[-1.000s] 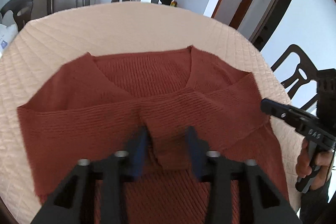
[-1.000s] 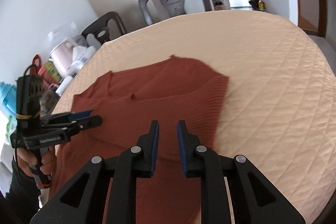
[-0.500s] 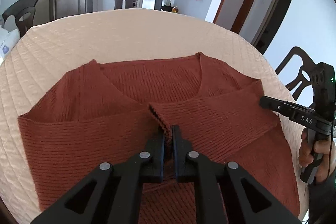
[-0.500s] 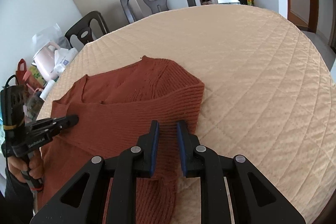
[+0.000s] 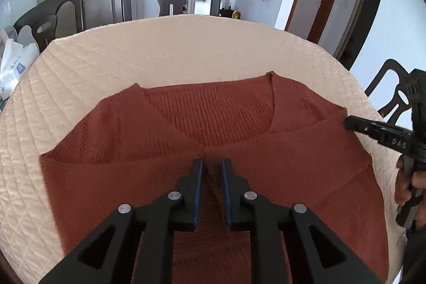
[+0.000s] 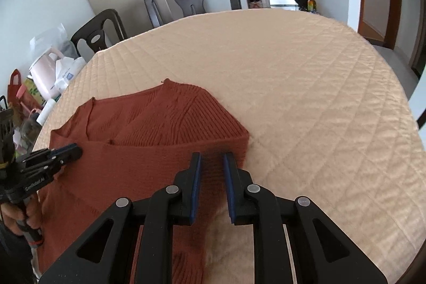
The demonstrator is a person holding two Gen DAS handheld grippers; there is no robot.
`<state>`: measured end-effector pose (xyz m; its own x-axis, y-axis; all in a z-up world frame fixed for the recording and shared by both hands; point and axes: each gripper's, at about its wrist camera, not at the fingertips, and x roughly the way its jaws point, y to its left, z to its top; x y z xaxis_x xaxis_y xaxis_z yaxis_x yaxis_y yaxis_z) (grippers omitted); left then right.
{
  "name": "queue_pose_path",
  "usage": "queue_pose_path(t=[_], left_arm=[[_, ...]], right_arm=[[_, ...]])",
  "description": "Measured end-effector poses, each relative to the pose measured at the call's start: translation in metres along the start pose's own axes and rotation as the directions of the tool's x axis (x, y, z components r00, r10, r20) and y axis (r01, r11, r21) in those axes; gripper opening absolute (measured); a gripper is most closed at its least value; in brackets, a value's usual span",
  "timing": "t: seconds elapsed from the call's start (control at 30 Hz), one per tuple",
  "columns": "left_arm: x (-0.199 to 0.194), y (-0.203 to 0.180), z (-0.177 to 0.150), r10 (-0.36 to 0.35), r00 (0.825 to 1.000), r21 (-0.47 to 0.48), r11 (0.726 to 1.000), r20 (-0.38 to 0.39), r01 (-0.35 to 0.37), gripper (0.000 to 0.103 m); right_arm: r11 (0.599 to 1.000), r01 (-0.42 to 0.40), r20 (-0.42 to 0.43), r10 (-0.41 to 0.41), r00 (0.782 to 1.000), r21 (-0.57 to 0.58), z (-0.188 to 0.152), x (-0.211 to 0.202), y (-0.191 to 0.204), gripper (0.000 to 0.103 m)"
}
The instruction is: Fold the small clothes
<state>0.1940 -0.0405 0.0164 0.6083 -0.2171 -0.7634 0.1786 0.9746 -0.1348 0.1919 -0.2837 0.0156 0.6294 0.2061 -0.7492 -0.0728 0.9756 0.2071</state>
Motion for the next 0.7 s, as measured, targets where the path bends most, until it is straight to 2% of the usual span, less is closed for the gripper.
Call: queue_pose_path(t=[0.1,0.27,0.3,0.47,0.57,0.7], left_arm=[[-0.023,0.002,-0.014,-0.021,1.000,0.014,1.000,0.018,0.020,0.016],[-0.035,0.017,-0.038,0.067,0.998,0.051,0.996,0.010,-0.067,0.016],[-0.033,0.022,-0.041,0.090,0.996,0.050,0.995,0.004,-0.090,0.017],[-0.050,0.036,-0.047,0.073,0.997,0.003,0.997,0.025,-0.073,0.018],[-0.067,0.043,-0.058,0.086,0.995,-0.009,0.996,0.042,-0.086,0.021],[-0.086,0.047,-0.081,0.088,0.994,-0.019,0.996,0.059,-0.088,0.031]], right_arm=[[0.998,-0.013,0.015,0.014,1.000,-0.068,-0.015,-0.022,0.012,0.016],[0.988,0.008,-0.026,-0.012,1.000,-0.154,-0.038,-0.025,0.023,0.016],[0.986,0.023,-0.031,-0.028,0.999,-0.164,-0.041,-0.022,0.022,0.016],[0.990,0.026,-0.028,-0.030,0.999,-0.140,-0.039,-0.027,0.019,0.016],[0.987,0.005,-0.011,-0.007,1.000,-0.159,-0.045,-0.045,0.025,0.018],[0.985,-0.055,-0.004,0.056,0.998,-0.164,-0.063,-0.065,0.028,0.022]])
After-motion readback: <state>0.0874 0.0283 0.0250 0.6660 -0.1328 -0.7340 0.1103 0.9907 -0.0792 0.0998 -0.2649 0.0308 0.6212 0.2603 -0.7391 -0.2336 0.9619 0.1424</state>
